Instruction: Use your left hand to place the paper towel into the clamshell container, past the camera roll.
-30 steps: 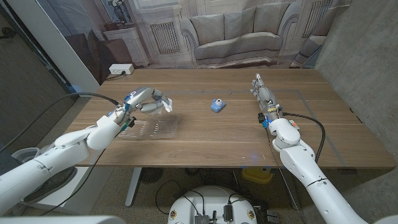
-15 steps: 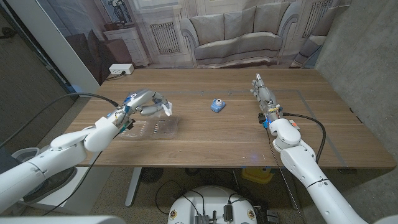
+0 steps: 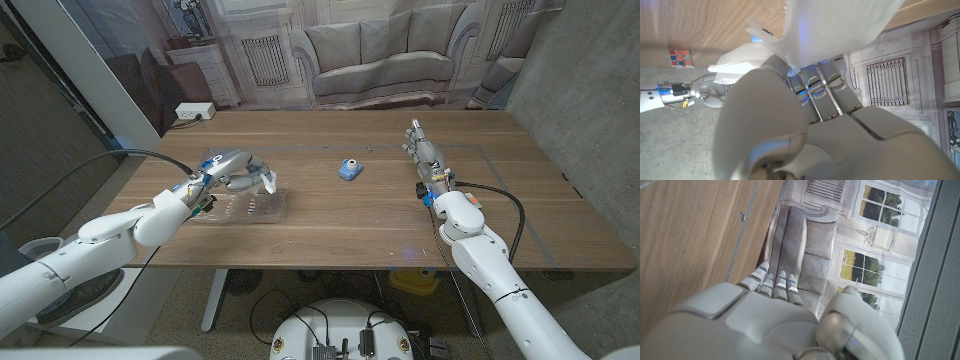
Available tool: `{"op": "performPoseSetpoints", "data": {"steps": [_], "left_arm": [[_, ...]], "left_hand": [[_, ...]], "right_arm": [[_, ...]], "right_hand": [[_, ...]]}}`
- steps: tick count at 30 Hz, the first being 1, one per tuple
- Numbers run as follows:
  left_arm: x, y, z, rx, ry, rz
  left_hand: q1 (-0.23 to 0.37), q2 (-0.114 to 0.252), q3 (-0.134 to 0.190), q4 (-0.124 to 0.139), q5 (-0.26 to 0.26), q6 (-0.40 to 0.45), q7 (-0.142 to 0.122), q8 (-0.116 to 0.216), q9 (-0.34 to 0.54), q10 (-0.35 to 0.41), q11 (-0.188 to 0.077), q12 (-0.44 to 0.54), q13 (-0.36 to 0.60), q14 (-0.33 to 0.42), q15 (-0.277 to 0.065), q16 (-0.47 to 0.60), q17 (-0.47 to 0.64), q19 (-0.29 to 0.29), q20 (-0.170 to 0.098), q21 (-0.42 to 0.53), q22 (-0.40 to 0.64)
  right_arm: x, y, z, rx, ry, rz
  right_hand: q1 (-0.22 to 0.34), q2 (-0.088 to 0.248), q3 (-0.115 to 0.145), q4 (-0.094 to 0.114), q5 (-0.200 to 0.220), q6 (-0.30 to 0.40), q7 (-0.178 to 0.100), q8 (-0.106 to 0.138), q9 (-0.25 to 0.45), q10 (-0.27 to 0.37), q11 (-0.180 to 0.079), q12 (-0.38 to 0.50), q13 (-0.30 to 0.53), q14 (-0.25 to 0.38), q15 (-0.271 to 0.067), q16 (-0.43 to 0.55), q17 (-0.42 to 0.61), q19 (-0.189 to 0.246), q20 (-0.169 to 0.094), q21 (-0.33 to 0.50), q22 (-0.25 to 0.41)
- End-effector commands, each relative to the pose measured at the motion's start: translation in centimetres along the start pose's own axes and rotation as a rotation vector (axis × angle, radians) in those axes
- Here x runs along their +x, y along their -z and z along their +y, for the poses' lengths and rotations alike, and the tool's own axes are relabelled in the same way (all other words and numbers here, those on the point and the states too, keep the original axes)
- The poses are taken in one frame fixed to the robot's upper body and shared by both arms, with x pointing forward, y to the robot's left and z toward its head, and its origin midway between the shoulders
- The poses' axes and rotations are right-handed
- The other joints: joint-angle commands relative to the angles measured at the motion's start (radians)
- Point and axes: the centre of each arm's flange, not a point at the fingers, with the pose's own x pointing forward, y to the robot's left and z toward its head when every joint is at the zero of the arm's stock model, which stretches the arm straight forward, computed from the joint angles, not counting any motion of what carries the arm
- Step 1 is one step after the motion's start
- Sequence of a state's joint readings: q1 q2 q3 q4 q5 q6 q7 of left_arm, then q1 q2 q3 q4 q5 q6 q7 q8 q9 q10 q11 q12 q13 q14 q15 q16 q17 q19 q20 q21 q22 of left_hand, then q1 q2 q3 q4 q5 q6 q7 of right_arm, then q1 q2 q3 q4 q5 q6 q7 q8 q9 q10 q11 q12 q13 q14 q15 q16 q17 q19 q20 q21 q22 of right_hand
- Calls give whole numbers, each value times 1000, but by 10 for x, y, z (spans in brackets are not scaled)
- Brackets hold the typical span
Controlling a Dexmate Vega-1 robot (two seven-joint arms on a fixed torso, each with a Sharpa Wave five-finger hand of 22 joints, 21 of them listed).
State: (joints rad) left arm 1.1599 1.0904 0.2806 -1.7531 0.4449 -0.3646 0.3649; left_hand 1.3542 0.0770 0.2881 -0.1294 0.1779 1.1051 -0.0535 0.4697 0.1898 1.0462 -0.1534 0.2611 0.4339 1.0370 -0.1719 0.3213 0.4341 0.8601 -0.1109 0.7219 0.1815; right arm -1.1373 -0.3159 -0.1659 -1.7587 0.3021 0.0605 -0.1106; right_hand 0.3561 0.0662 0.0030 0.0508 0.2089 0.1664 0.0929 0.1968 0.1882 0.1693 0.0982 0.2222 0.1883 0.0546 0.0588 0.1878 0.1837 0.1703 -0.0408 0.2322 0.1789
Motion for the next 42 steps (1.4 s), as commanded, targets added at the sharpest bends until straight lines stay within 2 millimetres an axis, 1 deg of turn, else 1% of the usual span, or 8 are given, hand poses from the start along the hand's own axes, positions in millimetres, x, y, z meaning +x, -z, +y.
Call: {"op": "performPoseSetpoints", "data": {"steps": [1,18,29,42], "left_arm": [[-2,-4,-4,32,44,18],[-5,-6,-10,110,80,33],[-6,-8,-17,157,91,43],[-4,-7,-26,162,95,56]], "left_hand": [[3,-5,2,4,1,8,2,2,1,5,2,0,4,9,-58,-4,5,-4,-28,10,1],[3,-9,4,2,0,17,0,2,2,13,0,-2,10,15,-59,-7,9,-3,-29,17,1],[3,-10,5,2,0,17,0,-1,1,14,-1,-4,14,15,-58,-9,11,-4,-30,21,0],[4,-11,7,2,-1,18,1,-3,2,17,-1,-8,15,18,-60,-11,14,-5,-30,24,0]], "right_arm": [[-2,5,-3,6,2,9],[-2,9,-3,11,4,21],[-3,10,-4,10,4,26],[-6,10,-3,10,3,33]], "right_hand": [[-1,6,3,-3,-1,5,3,0,2,10,1,-2,2,6,0,0,2,11,-12,-6,5],[-1,8,3,-4,-1,7,2,1,2,11,0,-1,2,7,0,0,2,13,-11,-8,5],[0,9,3,-5,-1,8,3,1,2,12,1,-1,2,8,0,0,2,14,-12,-10,5],[0,10,2,-6,-1,8,3,1,2,13,1,-1,2,10,0,1,2,15,-11,-11,5]]}}
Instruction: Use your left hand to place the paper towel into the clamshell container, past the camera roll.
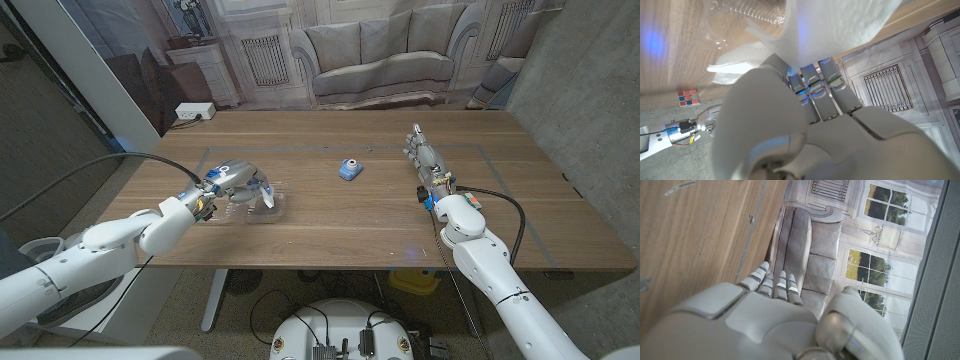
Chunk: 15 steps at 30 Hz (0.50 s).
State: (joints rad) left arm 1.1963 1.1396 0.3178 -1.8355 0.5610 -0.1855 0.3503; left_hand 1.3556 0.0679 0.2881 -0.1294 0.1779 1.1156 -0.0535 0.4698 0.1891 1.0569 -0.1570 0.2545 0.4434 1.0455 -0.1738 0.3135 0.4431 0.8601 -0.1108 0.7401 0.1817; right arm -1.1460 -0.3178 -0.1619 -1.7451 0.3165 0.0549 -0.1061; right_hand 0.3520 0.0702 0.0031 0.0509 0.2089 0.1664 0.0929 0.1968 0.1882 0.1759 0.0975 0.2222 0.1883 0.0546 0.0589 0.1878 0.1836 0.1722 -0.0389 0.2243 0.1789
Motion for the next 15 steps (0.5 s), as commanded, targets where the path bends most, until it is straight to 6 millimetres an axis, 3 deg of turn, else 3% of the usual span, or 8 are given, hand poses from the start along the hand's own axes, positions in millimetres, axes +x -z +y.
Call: {"op": "performPoseSetpoints", "data": {"steps": [1,15], "left_arm": [[3,0,-8,11,3,11],[7,1,-23,-7,25,36]], "left_hand": [[2,-2,7,2,-1,9,0,-2,2,7,2,-1,6,10,-58,-4,5,-5,-30,6,0],[3,-2,9,2,-1,10,1,-5,3,9,3,-6,9,8,-57,-8,9,-9,-30,10,0]], "right_arm": [[-3,0,0,0,0,7],[-3,2,-1,-2,-2,16]], "right_hand": [[4,6,2,-6,-1,8,2,1,2,7,2,-1,2,10,0,1,2,14,-13,-3,5],[4,6,1,-7,-1,9,2,1,2,10,2,0,2,13,0,1,2,18,-14,-3,5]]}}
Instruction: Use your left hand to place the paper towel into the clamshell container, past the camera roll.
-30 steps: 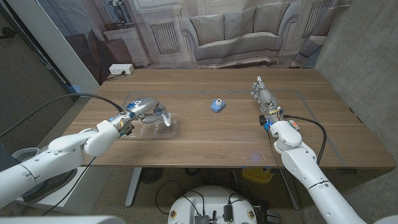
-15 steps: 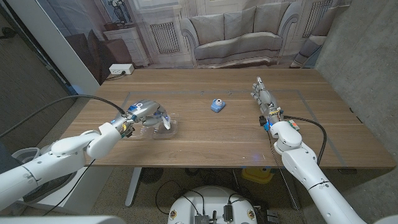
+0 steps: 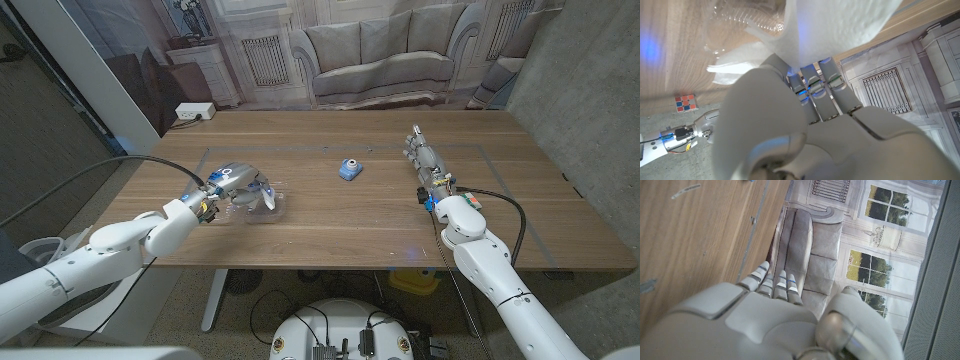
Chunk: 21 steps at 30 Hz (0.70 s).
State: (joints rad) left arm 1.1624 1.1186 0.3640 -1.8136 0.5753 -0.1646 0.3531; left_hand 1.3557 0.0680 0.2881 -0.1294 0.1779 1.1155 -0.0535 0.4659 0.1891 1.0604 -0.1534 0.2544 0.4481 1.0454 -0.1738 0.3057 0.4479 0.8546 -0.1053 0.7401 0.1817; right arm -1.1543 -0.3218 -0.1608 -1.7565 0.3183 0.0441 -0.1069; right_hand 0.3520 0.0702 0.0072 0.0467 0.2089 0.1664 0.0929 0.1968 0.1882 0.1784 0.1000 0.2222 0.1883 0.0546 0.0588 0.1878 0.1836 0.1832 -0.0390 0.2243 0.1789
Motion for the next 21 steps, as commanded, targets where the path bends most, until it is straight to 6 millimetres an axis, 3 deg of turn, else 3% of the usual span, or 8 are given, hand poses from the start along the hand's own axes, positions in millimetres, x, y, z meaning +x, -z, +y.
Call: {"op": "performPoseSetpoints", "data": {"steps": [1,21], "left_arm": [[3,0,-12,-8,19,22],[10,-1,-14,-32,14,33]], "left_hand": [[3,-2,9,2,-1,10,2,-2,3,4,1,-6,5,7,-57,-1,4,-4,-35,11,0],[5,1,13,3,0,-2,2,-10,4,-9,3,-14,16,-10,-53,-10,13,-17,-34,13,-1]], "right_arm": [[-1,1,-1,-1,0,8],[-4,1,-1,-8,2,15]], "right_hand": [[4,6,-3,-3,-1,9,1,1,2,8,-1,0,2,13,1,1,2,7,-14,-4,5],[4,7,-4,-4,-2,11,0,1,2,9,-1,0,2,14,1,1,2,9,-12,-6,5]]}}
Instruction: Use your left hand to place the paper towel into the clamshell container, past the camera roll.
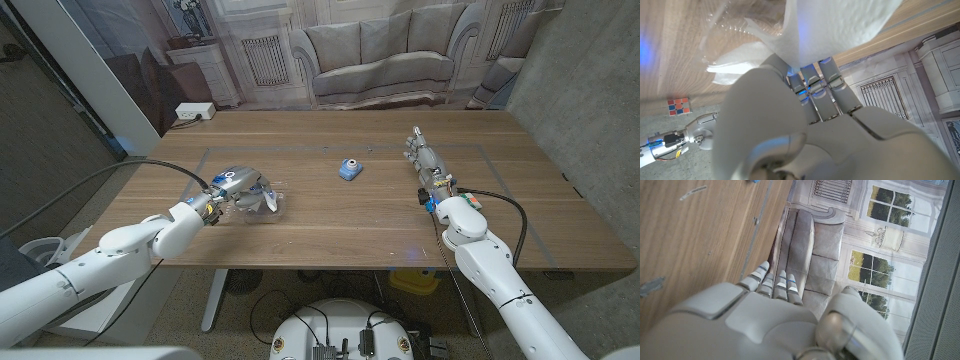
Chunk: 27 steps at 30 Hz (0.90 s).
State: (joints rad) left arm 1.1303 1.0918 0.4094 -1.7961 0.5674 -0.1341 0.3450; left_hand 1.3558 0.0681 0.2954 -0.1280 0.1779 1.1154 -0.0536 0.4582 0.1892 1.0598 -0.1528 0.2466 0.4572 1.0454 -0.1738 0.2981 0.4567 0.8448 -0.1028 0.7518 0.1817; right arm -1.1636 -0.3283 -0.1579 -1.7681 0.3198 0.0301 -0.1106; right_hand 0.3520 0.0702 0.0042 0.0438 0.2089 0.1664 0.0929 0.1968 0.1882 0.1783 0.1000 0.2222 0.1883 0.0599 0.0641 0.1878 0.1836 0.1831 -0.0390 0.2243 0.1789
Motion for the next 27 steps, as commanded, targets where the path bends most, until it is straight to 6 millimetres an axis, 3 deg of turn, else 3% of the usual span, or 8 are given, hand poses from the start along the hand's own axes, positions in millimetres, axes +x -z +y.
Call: {"op": "performPoseSetpoints", "data": {"steps": [1,12,23,26,27], "left_arm": [[4,-1,-2,-10,7,6],[1,1,-2,22,49,33],[0,2,1,60,66,54],[0,2,2,70,62,61],[0,2,2,76,59,66]], "left_hand": [[5,2,6,1,0,-5,2,-4,4,-10,3,-7,8,-11,-54,-3,5,-6,-37,3,-1],[11,19,14,3,-1,-58,-6,-19,15,-54,-4,-23,28,-71,-49,-27,18,-64,-25,-9,-1],[-19,27,11,20,-3,-136,-39,-43,19,-126,-26,-54,20,-151,-37,-71,3,-129,-8,-22,-1],[-35,21,7,26,-3,-153,-54,-48,20,-146,-35,-59,15,-167,-26,-79,-4,-149,3,-27,-1],[-43,18,4,29,-3,-160,-59,-49,22,-152,-41,-59,12,-179,-21,-86,-11,-161,20,-29,0]], "right_arm": [[-1,0,0,-4,0,2],[1,1,2,-3,-3,1],[3,1,5,-2,-9,0],[3,1,6,-2,-9,0],[3,1,6,-2,-9,0]], "right_hand": [[4,7,-1,-1,-2,11,0,1,2,9,-1,0,2,9,-4,1,2,9,-12,-6,5],[4,7,-2,-2,-2,11,0,1,2,9,-1,0,2,10,-4,1,2,10,-12,-7,5],[3,8,-2,-3,-2,12,1,2,2,8,-1,0,2,10,-4,1,2,10,-11,-8,5],[3,8,-3,-3,-2,12,0,1,2,9,-1,0,2,10,-4,1,2,10,-11,-9,5],[3,8,-3,-3,-2,12,0,1,2,8,-1,-1,2,9,-3,0,2,10,-11,-9,5]]}}
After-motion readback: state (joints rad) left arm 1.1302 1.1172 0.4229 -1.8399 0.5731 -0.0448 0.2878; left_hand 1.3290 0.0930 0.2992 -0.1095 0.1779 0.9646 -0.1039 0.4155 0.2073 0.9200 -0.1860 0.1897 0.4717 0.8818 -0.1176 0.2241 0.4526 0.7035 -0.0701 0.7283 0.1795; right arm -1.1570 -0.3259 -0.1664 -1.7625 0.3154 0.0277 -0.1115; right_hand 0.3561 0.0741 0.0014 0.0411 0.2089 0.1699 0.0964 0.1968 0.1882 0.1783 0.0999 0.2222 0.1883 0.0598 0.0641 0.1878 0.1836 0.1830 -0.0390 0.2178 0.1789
